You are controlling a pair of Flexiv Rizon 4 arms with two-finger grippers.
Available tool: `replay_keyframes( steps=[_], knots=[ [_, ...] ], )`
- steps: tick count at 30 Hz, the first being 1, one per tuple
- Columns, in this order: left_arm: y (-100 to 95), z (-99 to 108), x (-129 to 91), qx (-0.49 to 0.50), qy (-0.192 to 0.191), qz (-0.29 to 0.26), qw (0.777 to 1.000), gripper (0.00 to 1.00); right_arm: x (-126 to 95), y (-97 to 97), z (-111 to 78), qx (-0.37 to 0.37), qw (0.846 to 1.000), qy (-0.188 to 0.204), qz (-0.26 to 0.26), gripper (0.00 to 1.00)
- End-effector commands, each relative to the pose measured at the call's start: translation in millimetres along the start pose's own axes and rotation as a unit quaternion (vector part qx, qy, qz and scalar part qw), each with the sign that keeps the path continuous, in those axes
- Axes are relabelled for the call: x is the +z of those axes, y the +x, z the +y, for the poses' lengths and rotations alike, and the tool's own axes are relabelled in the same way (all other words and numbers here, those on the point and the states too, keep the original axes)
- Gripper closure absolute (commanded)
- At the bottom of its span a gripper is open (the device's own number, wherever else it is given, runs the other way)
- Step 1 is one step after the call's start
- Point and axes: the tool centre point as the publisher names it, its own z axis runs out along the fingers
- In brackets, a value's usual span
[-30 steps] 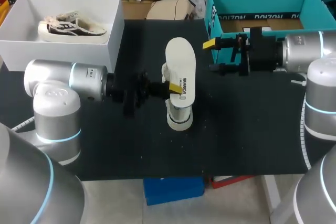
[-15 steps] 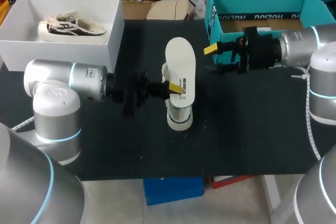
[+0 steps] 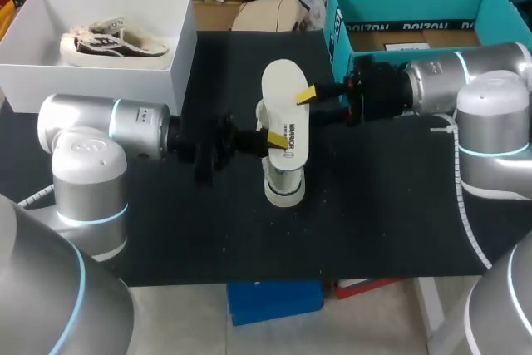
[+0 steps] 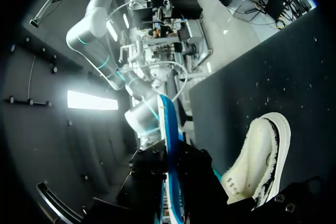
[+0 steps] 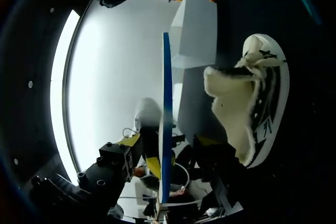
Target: Take the shoe out of the shoebox, open the shoe tongue, remove and reinsert the insole, then place the shoe into the shoebox
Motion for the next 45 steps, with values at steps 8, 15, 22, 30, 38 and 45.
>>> replay_keyframes(
  steps=[8,15,22,30,38,45],
  knots=[
    [0.0,0,1,0.001,0.0,0.002,1.0,1.0,14,7.1,2.8,-0.009,1.0,-0.006,-0.004,0.51],
    [0.0,0,1,0.001,0.0,0.002,1.0,1.0,13,9.1,5.8,-0.011,1.0,-0.008,-0.02,1.0],
    [-14.3,1,-7,0.02,-0.026,0.055,0.998,0.0,13,9.1,5.8,-0.011,1.0,-0.008,-0.02,1.0],
    [-57.5,-24,-66,-0.004,-0.027,0.198,0.98,0.0,13,9.1,5.8,-0.011,1.0,-0.008,-0.02,1.0],
    [-78.3,-45,-98,-0.079,-0.031,0.403,0.911,0.0,13,9.1,5.8,-0.011,1.0,-0.008,-0.02,1.0],
    [-98.4,-29,-81,-0.059,-0.03,0.511,0.857,0.0,13,9.1,5.8,-0.011,1.0,-0.008,-0.02,1.0]
  ],
)
